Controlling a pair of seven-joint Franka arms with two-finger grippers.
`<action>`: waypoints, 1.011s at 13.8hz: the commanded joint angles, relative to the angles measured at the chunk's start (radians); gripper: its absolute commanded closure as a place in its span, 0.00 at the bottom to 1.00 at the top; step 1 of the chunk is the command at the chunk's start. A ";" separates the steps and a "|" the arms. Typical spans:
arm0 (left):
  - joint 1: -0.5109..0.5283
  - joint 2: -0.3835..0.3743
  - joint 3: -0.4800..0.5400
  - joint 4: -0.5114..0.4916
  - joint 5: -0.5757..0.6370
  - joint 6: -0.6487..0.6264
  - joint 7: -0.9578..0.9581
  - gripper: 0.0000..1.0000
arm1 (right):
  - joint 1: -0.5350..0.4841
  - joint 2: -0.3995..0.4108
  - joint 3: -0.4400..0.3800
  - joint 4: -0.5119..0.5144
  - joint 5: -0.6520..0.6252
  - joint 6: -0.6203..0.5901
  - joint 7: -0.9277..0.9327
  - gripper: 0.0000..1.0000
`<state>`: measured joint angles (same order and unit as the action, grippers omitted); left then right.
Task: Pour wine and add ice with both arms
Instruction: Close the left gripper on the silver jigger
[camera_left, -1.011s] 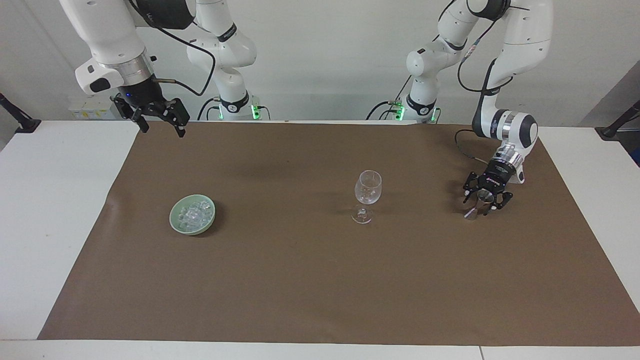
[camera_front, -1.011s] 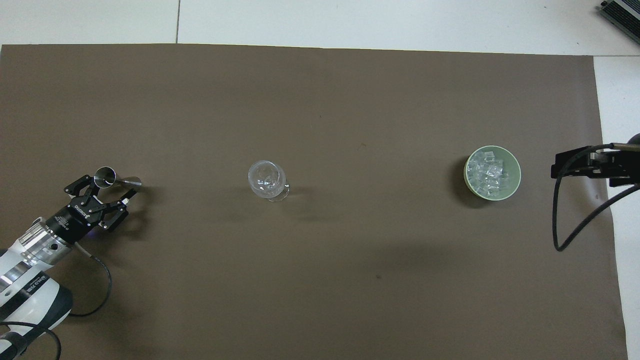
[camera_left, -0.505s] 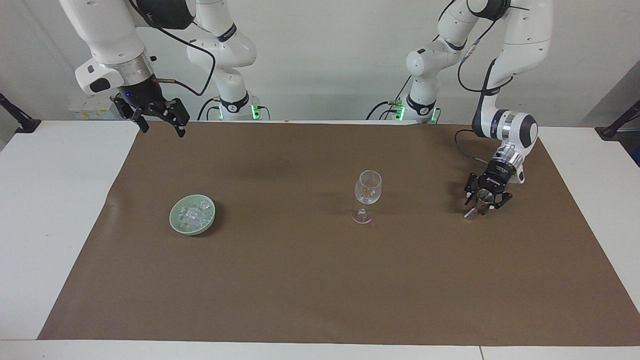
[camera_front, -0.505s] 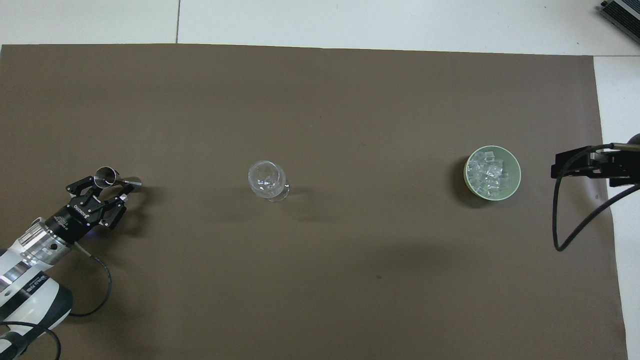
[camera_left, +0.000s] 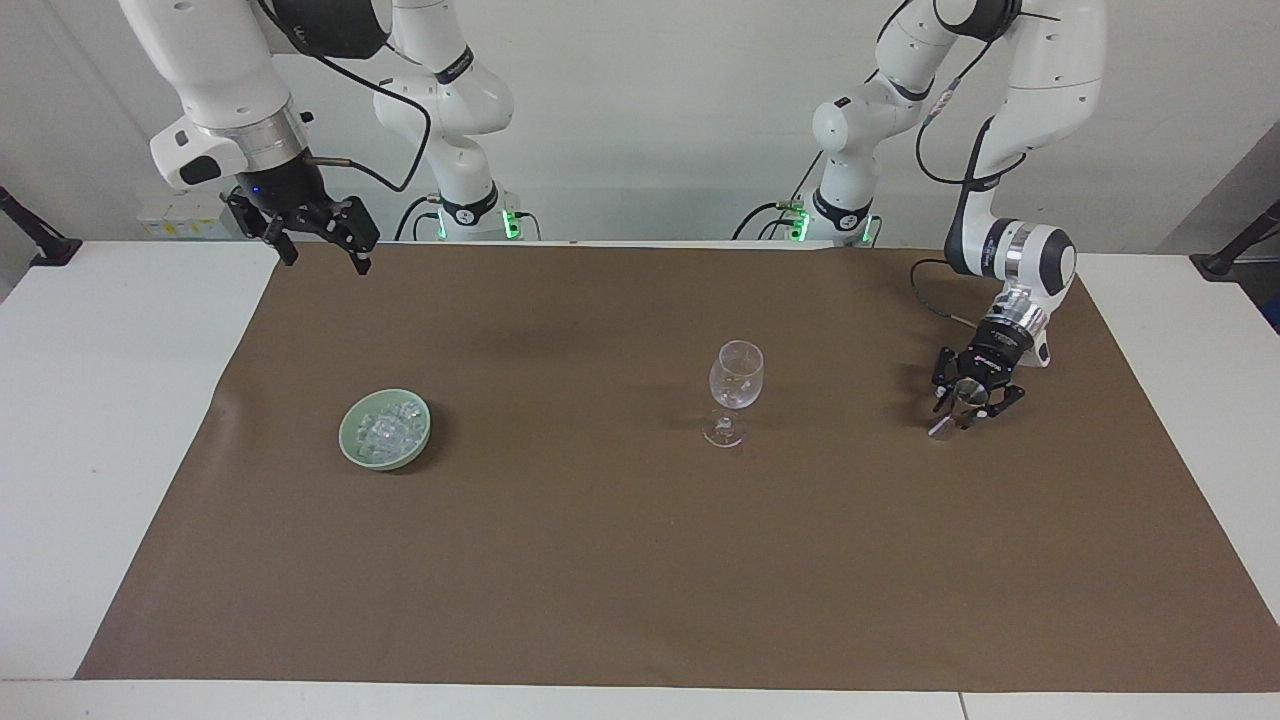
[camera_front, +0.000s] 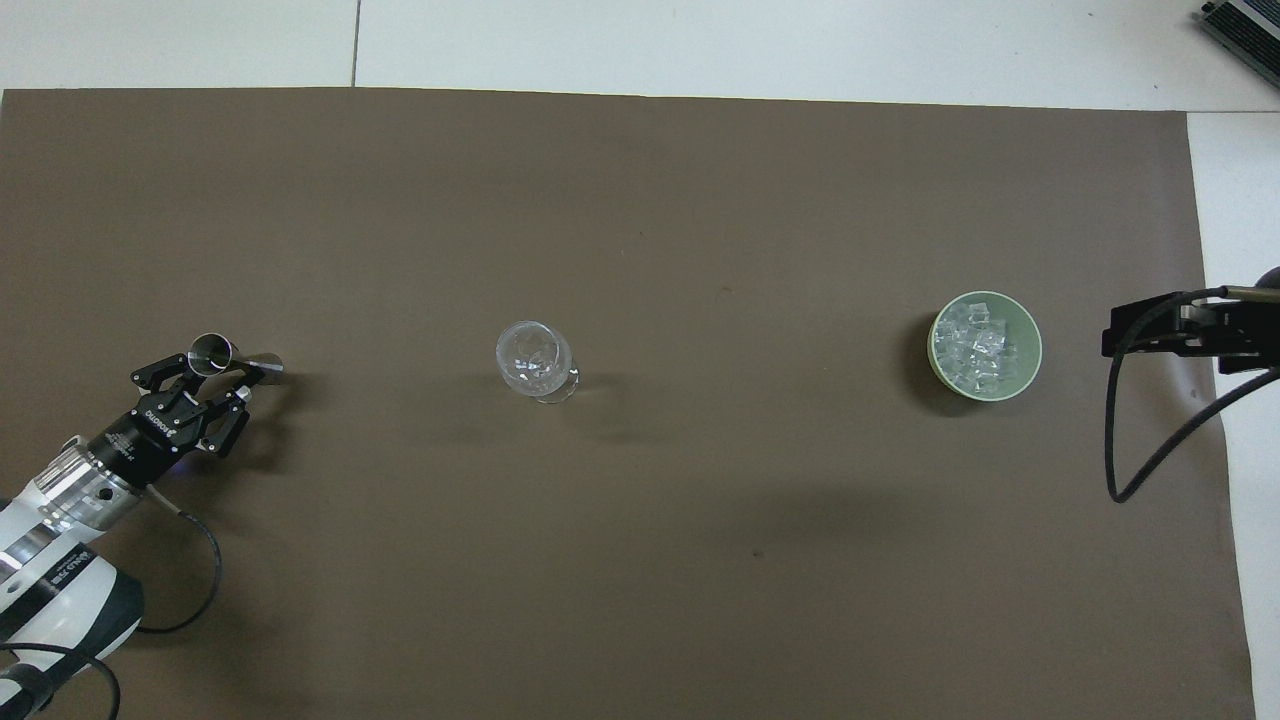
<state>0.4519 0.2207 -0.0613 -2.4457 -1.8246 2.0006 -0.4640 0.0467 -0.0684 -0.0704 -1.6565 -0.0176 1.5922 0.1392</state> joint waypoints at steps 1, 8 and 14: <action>0.004 0.003 0.004 -0.007 -0.022 -0.016 0.019 0.57 | -0.007 -0.019 0.004 -0.020 0.008 -0.005 -0.030 0.00; -0.001 0.003 0.004 -0.007 -0.032 -0.020 0.019 0.64 | -0.007 -0.019 0.004 -0.020 0.008 -0.005 -0.030 0.00; -0.002 0.003 0.004 -0.007 -0.033 -0.022 0.021 0.73 | -0.007 -0.019 0.004 -0.020 0.008 -0.005 -0.030 0.00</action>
<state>0.4522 0.2207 -0.0614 -2.4457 -1.8314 1.9959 -0.4640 0.0467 -0.0684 -0.0704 -1.6566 -0.0176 1.5922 0.1392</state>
